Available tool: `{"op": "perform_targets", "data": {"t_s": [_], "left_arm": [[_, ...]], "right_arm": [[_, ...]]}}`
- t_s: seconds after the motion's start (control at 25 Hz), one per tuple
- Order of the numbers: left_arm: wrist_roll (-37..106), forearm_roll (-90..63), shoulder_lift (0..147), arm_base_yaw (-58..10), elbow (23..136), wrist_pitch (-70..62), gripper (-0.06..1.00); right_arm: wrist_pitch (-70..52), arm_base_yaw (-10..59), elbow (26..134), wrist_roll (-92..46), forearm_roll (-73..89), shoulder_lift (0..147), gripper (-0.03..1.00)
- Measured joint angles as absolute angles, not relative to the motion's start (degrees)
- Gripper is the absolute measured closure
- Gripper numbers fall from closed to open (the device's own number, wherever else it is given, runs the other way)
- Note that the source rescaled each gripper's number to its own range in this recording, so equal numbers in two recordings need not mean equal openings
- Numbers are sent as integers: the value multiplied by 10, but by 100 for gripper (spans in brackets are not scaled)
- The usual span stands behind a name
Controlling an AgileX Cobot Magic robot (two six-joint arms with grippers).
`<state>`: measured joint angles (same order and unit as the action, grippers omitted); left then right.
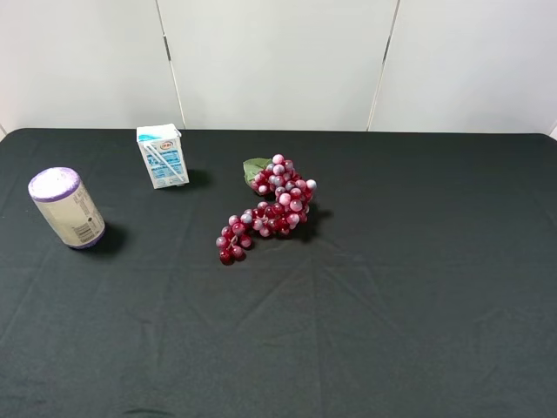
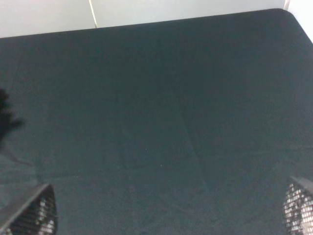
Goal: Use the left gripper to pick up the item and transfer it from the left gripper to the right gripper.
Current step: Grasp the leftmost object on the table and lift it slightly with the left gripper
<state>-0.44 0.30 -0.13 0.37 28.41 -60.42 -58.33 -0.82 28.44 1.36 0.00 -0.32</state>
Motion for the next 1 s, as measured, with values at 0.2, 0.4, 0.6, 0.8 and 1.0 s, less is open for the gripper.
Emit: {"op": "perform_targets", "data": {"t_s": [0.2,0.4,0.6,0.8,1.0], "left_arm": [[-4,3,-1,4,284,-604,-2],[-4,3,-1,4,284,-604,-2],[-4,3,-1,4,284,-604,-2],[-4,3,-1,4,284,-604,-2],[-4,3,-1,4,284,-604,-2]], "right_arm": [[-583,-8,284,14,0,-3,-3],[-583,-8,284,14,0,-3,-3],[-583,-8,284,14,0,-3,-3],[-583,-8,284,14,0,-3,-3],[-583,-8,284,14,0,-3,-3]]}}
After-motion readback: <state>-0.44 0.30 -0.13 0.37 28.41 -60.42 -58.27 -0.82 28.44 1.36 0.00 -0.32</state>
